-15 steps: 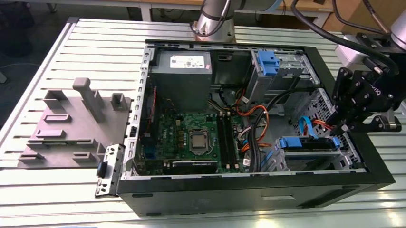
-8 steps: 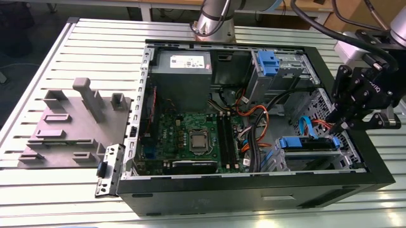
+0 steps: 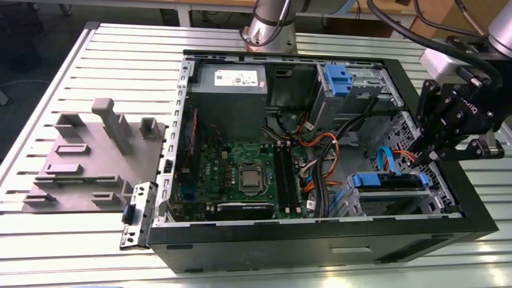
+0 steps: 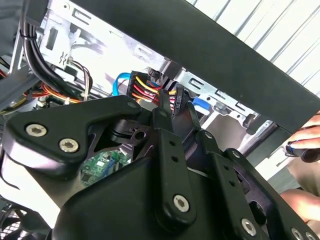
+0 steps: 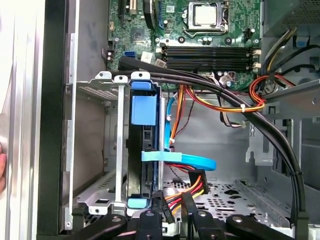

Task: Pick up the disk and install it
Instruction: 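Insert the second disk wire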

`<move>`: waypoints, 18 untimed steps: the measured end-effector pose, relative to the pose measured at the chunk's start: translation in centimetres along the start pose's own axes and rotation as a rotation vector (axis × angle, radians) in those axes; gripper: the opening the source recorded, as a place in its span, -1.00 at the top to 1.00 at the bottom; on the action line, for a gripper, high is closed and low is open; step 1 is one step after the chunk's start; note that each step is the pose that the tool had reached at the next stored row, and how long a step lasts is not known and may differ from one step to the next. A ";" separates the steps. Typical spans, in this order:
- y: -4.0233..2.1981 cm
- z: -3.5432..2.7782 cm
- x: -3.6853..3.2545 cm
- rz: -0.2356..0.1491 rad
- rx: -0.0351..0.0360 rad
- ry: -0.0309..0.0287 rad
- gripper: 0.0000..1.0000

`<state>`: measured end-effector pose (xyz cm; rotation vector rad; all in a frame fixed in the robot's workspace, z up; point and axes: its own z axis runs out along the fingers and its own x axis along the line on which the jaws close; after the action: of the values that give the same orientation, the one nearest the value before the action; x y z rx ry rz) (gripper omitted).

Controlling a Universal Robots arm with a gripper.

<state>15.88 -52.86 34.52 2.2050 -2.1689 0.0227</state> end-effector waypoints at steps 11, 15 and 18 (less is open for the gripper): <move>0.05 -0.49 -0.08 -0.040 0.0021 0.0010 0.40; 0.05 -0.49 -0.08 -0.045 0.0024 0.0010 0.40; 0.05 -0.54 -0.03 -0.050 0.0034 0.0016 0.40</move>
<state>15.84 -52.80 35.06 2.2591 -2.1139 0.0263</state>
